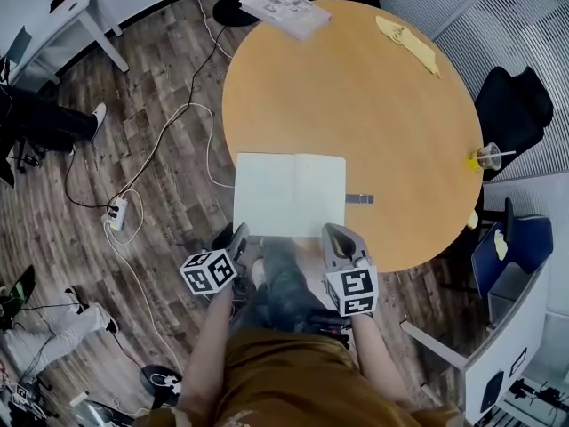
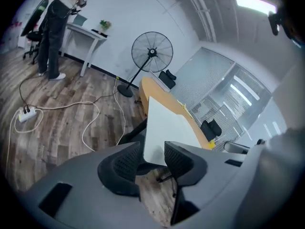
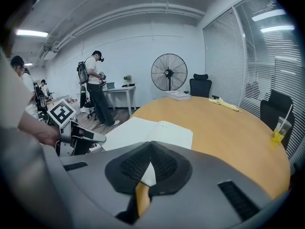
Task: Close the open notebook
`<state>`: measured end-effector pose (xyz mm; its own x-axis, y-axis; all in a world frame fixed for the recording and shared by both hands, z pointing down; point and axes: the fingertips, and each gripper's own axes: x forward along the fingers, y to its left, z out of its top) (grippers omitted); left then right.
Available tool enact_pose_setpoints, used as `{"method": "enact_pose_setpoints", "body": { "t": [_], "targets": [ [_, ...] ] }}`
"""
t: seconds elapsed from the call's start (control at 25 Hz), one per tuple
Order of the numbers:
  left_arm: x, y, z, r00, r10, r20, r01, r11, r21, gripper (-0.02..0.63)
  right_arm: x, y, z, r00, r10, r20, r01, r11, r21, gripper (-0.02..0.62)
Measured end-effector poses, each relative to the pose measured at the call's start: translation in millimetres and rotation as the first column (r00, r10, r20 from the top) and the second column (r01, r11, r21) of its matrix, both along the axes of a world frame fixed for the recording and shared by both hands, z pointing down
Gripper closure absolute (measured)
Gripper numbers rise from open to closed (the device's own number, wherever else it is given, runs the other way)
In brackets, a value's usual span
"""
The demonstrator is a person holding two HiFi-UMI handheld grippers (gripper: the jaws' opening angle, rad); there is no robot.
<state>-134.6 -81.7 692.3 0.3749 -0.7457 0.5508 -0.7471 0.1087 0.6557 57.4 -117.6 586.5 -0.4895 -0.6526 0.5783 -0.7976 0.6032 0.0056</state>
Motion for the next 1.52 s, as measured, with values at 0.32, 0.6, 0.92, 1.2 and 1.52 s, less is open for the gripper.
{"method": "enact_pose_setpoints", "body": {
  "t": [0.32,0.6,0.92,1.2,1.52],
  "targets": [
    [-1.4,0.9,9.5,0.988,-0.085,-0.131,0.081,0.996,-0.035,0.444,8.5,-0.2,-5.7,1.0,0.016,-0.005,-0.016,1.0,0.012,0.583],
    [1.2,-0.8,12.5,0.972,-0.117,-0.204,0.11,0.993,-0.043,0.448,13.4,-1.1,-10.0,1.0,0.026,-0.003,-0.026,0.999,0.026,0.583],
    [1.7,-1.0,5.0,0.97,-0.115,-0.214,0.11,0.993,-0.038,0.468,18.1,2.4,-16.3,0.999,0.04,0.004,-0.04,0.999,0.036,0.583],
    [-1.5,-2.1,-5.0,0.969,-0.103,-0.225,0.102,0.995,-0.016,0.496,23.4,8.9,-24.2,0.998,0.068,0.014,-0.068,0.996,0.056,0.583],
    [1.0,-0.1,-24.2,0.975,-0.052,-0.216,0.056,0.998,0.016,0.523,27.5,10.4,-45.0,0.995,0.094,0.037,-0.098,0.99,0.106,0.583]
  ]
}}
